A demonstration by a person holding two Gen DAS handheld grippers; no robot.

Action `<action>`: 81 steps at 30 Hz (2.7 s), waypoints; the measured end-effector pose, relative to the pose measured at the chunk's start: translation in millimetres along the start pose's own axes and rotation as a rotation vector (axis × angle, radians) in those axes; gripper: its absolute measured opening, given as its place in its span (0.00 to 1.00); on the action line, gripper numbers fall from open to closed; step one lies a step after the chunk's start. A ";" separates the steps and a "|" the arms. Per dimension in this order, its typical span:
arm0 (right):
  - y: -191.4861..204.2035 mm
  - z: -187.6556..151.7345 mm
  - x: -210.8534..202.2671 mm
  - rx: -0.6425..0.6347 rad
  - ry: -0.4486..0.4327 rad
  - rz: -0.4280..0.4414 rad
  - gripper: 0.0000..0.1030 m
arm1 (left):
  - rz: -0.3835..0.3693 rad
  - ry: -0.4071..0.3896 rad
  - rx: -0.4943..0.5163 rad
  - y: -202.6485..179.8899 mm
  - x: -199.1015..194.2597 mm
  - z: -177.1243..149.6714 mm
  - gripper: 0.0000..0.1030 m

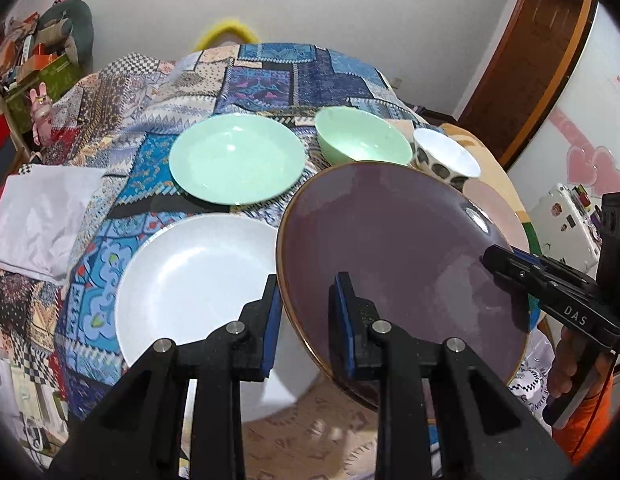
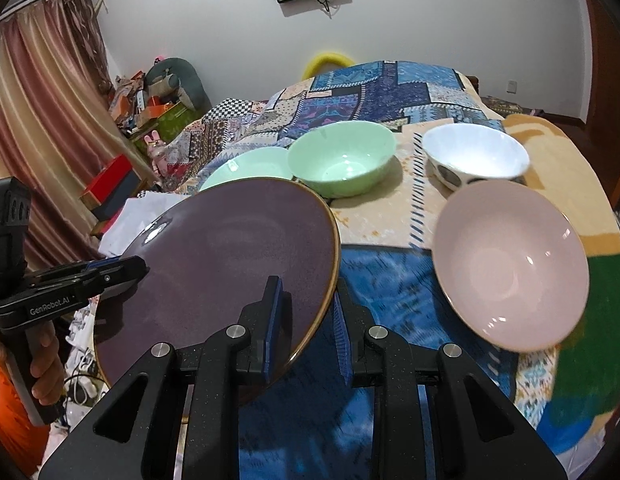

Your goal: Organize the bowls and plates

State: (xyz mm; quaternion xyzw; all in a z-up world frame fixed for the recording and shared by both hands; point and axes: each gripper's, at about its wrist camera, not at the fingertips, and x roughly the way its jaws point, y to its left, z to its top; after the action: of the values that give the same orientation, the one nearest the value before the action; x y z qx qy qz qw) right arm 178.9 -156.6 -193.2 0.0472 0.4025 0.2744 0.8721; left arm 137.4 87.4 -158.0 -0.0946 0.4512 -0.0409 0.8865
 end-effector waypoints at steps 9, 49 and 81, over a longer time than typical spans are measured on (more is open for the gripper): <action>-19.7 -19.7 -5.0 0.029 0.018 -0.006 0.21 | -0.007 0.052 0.006 -18.8 15.7 -15.5 0.25; -63.2 -40.8 23.1 0.106 0.114 -0.084 0.24 | 0.012 0.196 0.043 -41.9 98.5 -17.6 0.25; 17.0 2.2 -5.0 -0.105 -0.022 -0.092 0.68 | 0.148 -0.083 -0.004 20.4 -24.9 -18.7 0.86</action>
State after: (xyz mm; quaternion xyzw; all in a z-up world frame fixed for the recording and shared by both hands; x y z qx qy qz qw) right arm 170.4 -144.5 -183.1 -0.0142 0.3798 0.2542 0.8893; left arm 107.4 108.9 -153.2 -0.0643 0.4199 0.0294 0.9048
